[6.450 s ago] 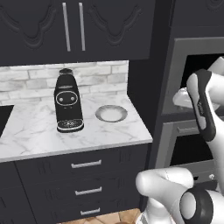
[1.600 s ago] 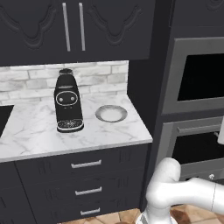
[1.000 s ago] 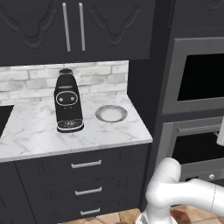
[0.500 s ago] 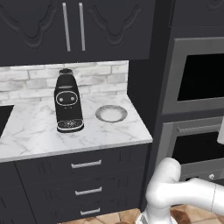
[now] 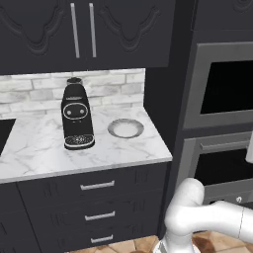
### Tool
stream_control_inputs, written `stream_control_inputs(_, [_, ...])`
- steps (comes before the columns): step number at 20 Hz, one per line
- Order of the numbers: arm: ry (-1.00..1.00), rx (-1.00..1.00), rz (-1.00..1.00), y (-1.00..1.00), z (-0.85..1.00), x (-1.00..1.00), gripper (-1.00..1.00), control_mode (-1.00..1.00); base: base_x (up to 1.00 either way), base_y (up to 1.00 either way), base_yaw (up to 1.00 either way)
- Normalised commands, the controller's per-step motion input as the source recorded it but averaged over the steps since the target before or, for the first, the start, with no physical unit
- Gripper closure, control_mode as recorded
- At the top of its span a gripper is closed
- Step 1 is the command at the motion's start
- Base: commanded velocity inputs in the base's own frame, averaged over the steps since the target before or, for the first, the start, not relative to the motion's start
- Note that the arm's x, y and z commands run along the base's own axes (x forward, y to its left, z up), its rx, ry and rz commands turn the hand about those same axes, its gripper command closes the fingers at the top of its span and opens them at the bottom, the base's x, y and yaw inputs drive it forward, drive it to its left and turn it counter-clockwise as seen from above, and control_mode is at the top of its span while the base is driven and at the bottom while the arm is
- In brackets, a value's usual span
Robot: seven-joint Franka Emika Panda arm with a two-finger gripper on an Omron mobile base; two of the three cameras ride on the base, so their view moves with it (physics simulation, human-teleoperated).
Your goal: Take the fish from the oven and place it on the plate on the counter.
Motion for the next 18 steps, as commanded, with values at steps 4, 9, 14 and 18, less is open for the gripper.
stream_control_inputs(4, [0.13,0.0,0.0,0.0,-0.28,-0.47,1.0,-1.0,0.0,0.0,0.0])
stream_control_inputs(9, [0.14,0.0,0.0,0.0,-0.51,-0.64,1.0,-1.0,0.0,0.0,0.0])
stream_control_inputs(14, [0.13,0.0,0.0,0.0,-0.63,-0.68,1.0,-1.0,0.0,0.0,0.0])
stream_control_inputs(18, [0.17,0.0,0.0,0.0,-0.6,-0.66,1.0,-1.0,0.0,0.0,0.0])
